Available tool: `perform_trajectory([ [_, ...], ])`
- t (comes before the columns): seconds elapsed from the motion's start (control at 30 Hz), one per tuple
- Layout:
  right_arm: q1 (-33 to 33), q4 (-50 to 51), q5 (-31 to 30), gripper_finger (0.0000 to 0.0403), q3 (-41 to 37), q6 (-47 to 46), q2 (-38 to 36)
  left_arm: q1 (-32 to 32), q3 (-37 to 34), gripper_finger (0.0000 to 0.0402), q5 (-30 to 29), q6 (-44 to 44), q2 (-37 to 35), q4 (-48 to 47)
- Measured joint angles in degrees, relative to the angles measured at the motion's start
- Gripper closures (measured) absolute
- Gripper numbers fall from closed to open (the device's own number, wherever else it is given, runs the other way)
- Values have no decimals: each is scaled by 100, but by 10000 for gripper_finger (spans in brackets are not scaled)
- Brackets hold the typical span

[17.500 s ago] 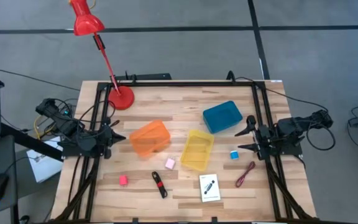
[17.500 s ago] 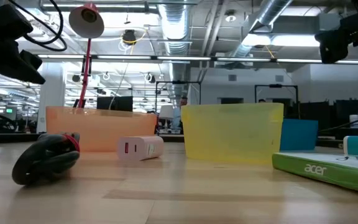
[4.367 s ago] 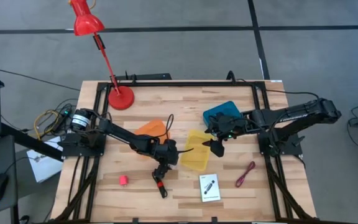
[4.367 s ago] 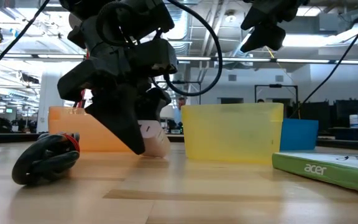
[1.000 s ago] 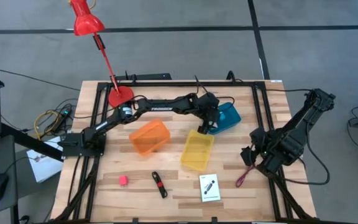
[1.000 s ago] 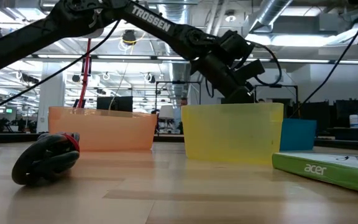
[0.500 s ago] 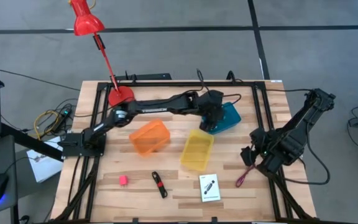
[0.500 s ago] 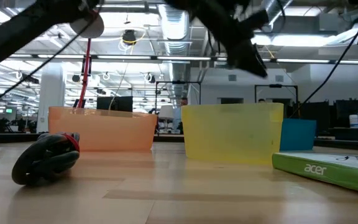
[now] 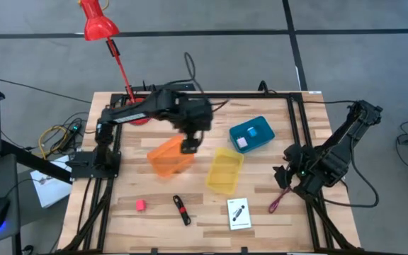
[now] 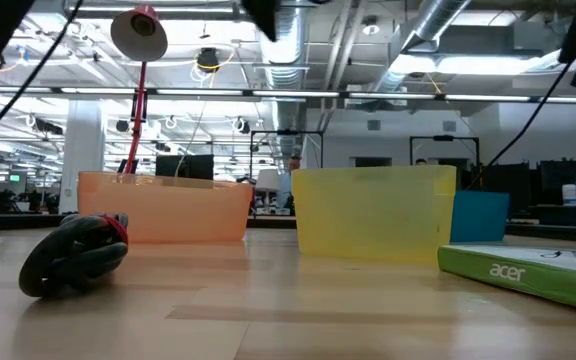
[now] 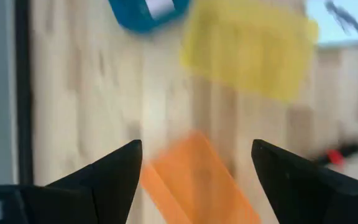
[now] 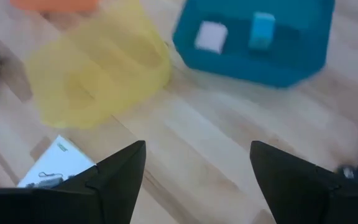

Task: Pick and place items into bin
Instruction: Put the pink charger adapter into the blue bin

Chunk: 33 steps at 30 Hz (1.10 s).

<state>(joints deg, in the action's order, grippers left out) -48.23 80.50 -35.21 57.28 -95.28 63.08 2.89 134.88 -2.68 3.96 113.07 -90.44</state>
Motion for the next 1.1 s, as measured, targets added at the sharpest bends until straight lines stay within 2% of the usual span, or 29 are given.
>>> perform_trajectory([
  [0.17, 7, -285, -840, 117, -16, 105, -1, -663, -340, 109, 208, -174, -419, -4],
  [0.27, 11, -367, -1013, 117, -18, 388, -1, -1103, -593, 109, 157, -692, -535, 52],
  [0.33, 40, -387, -1014, 117, -18, 584, 1, -1388, -754, 109, -352, -1361, -585, 36],
  [0.43, 103, -412, -1166, 117, -18, 765, 1, -1817, -1136, 109, -1821, -2350, -810, 53],
  [0.47, 124, -437, -1226, 117, -18, 842, 1, -1930, -1318, 109, -2122, -2680, -910, 37],
  [0.5, 152, -459, -1291, 117, -18, 903, 1, -2018, -1525, 109, -2181, -3048, -1020, 48],
  [0.6, 247, -600, -1304, 117, -18, 1077, 1, -2233, -2275, 109, -1645, -4432, -1371, 46],
  [0.67, 293, -738, -1405, 117, -19, 1299, 1, -2435, -2870, 109, -1564, -5417, -1642, 52],
  [0.87, 457, -1443, -2275, 117, -74, 2593, 1, -3310, -4702, 109, -1200, -8736, -2452, 149],
  [0.93, 538, -1668, -2457, 117, -77, 3019, 1, -3618, -5162, 109, -831, -9713, -2554, 239],
  [1.0, 653, -1888, -2564, 117, -79, 3365, 1, -3900, -5498, 109, -170, -10439, -2587, 389],
  [1.07, 805, -2086, -2689, 117, -79, 3626, 1, -4164, -5789, 109, 346, -11007, -2587, 860],
  [1.1, 894, -2170, -2721, 117, -79, 3713, 1, -4284, -5934, 109, 421, -11302, -2587, 1224],
])
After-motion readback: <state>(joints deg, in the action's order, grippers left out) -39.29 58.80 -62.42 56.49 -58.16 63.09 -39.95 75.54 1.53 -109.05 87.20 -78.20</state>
